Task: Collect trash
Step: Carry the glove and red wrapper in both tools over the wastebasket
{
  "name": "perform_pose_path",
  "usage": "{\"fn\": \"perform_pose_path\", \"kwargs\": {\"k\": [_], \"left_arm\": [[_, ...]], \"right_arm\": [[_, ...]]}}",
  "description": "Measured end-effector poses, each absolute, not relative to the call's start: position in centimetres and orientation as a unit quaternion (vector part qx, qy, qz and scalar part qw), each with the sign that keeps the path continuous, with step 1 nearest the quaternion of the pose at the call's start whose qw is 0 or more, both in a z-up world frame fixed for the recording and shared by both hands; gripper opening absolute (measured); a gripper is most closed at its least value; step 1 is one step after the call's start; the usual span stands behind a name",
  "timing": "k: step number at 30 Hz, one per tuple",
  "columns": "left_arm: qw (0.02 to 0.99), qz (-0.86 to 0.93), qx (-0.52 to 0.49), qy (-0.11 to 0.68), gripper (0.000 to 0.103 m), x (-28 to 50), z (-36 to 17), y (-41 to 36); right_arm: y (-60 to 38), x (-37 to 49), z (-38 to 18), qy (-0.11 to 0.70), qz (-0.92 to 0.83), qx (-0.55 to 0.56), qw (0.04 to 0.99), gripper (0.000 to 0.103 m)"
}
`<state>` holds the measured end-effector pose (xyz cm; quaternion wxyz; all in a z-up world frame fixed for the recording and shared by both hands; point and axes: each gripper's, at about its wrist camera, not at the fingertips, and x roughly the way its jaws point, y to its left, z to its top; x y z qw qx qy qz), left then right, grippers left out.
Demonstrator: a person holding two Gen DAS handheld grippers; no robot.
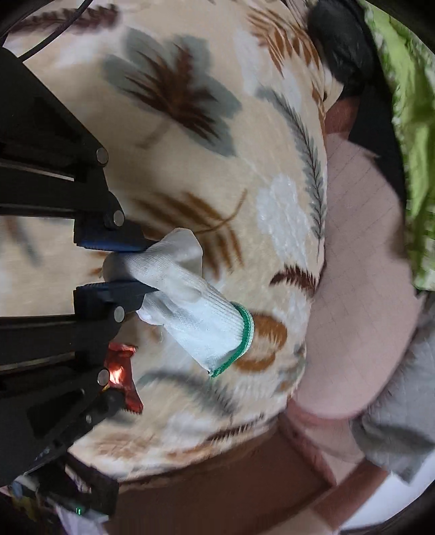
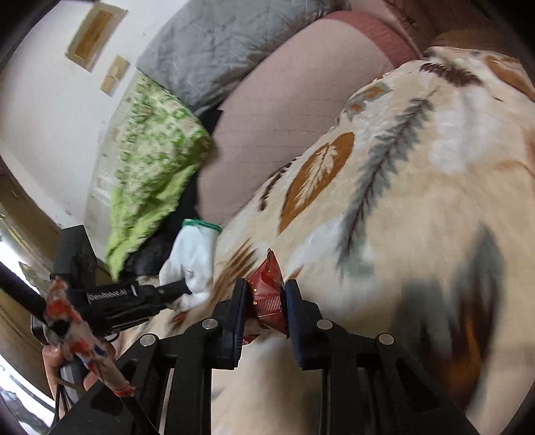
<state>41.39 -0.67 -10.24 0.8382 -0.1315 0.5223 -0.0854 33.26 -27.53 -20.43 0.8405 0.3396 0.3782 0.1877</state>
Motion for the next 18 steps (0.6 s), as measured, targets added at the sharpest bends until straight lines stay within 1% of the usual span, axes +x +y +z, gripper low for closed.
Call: {"fn": "perform_pose_path", "kwargs": {"k": [4,7,12,18], "left_arm": [[0.847,-0.107,-0.141,0.502,0.014,34.0,-5.6,-0.5],[0.866,-0.120,-0.138,0.466,0.014,26.7,-1.7,-1.2],[0.870,-0.160,-0.150,0.441,0.015,17.3,1.9,-3.8],[0.884,-0.180,-0.120,0.414,0.016,8.0,4.6,-7.7]], "right_arm": [[-28.8,25.3,-15.4,0.346,0.174,0.348,0.854,0.025],[-30.3,19.2,-11.1,0.316,0.161,0.357,0.864,0.025],[-32.3,9.2,-4.3,0.272,0.136,0.343,0.888,0.025],[-35.0,-0.4,0.4,0.238,0.100,0.333,0.907,0.025]]}}
